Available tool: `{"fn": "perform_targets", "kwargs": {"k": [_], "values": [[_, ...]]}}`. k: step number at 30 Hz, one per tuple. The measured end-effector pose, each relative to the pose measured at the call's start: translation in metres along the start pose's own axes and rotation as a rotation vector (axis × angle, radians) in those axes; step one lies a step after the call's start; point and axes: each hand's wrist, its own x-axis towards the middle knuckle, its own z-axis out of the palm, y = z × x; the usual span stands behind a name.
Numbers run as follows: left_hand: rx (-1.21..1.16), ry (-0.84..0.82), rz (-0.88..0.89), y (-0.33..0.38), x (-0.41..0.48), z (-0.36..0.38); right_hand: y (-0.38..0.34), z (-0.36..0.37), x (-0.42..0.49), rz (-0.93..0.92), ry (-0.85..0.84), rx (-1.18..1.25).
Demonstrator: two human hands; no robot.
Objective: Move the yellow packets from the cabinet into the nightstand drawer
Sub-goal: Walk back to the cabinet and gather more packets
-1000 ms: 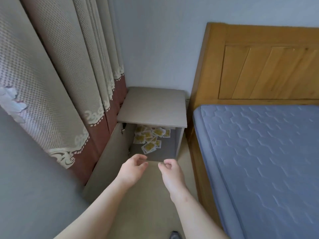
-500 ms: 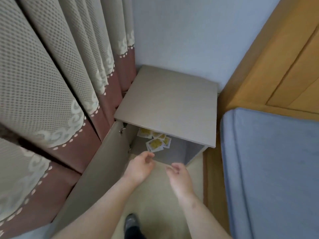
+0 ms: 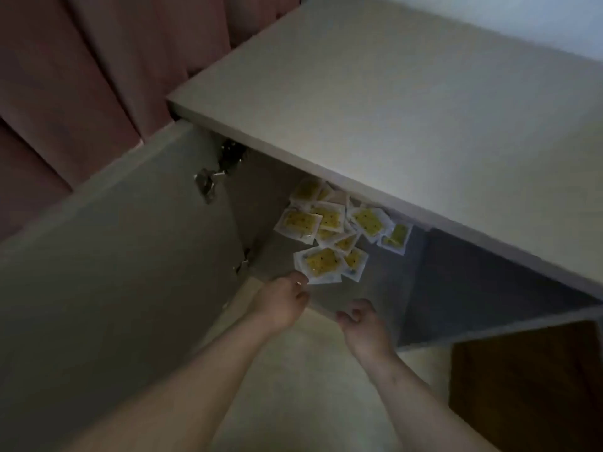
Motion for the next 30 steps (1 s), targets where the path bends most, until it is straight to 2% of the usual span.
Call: {"fn": "perform_targets", "kwargs": {"k": [10, 15, 18, 21, 24, 30], "values": [[0.144, 0.089, 0.113, -0.105, 0.148, 0.105, 0.077, 0.077, 0.151, -0.120, 0.061, -0.121], [0.289, 0.166, 0.221, -0.116, 0.187, 0.118, 0.086, 0.093, 0.204, -0.214, 0.155, -0.187], [0.381, 0.131, 0.251, -0.114, 0.204, 0.118, 0.084, 0.090, 0.218, -0.260, 0.244, -0.265], [0.476, 0.082, 0.204, -0.116, 0.224, 0.122, 0.081, 0.081, 0.232, -0.306, 0.293, -0.346], [0.637, 0.113, 0.184, -0.123, 0.231, 0.130, 0.074, 0.071, 0.251, -0.363, 0.267, -0.411], [0.554, 0.204, 0.221, -0.128, 0.235, 0.137, 0.047, 0.071, 0.301, -0.313, 0.050, -0.598]]}}
